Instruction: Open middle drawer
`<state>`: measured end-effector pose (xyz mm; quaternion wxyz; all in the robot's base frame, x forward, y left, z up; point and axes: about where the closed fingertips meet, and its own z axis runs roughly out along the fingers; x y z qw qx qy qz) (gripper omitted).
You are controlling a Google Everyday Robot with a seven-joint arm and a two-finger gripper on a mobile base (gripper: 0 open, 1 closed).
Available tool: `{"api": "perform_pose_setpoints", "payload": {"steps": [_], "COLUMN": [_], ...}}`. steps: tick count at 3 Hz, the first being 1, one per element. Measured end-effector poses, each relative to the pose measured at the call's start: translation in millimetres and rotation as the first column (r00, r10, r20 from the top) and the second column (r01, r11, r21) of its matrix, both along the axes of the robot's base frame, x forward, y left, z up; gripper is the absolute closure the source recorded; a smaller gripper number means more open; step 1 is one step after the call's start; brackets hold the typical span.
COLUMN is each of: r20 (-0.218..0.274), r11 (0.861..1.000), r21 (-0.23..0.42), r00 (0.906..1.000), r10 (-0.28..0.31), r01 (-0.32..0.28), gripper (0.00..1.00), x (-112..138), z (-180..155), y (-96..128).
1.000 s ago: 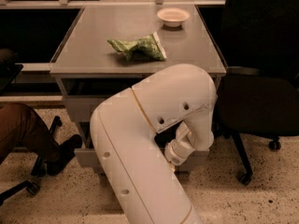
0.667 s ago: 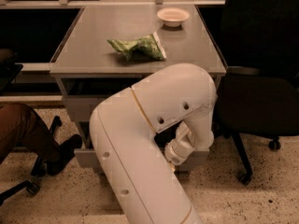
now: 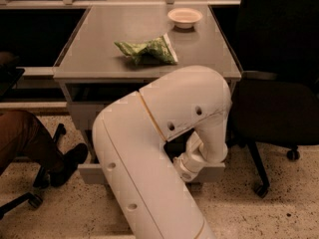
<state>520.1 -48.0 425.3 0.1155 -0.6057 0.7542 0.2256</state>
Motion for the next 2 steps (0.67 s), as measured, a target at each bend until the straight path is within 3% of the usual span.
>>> {"api": "perform_pose_setpoints", "payload": {"steps": [2], "r20": [-0.010], "r11": [1.000], "r21": [0.011], "r00": [0.9999], "r10": [-0.008], "r01": [0.008], "gripper": [0.00], "x": [-0.8], "z": [0.5], "y": [-0.2]}}
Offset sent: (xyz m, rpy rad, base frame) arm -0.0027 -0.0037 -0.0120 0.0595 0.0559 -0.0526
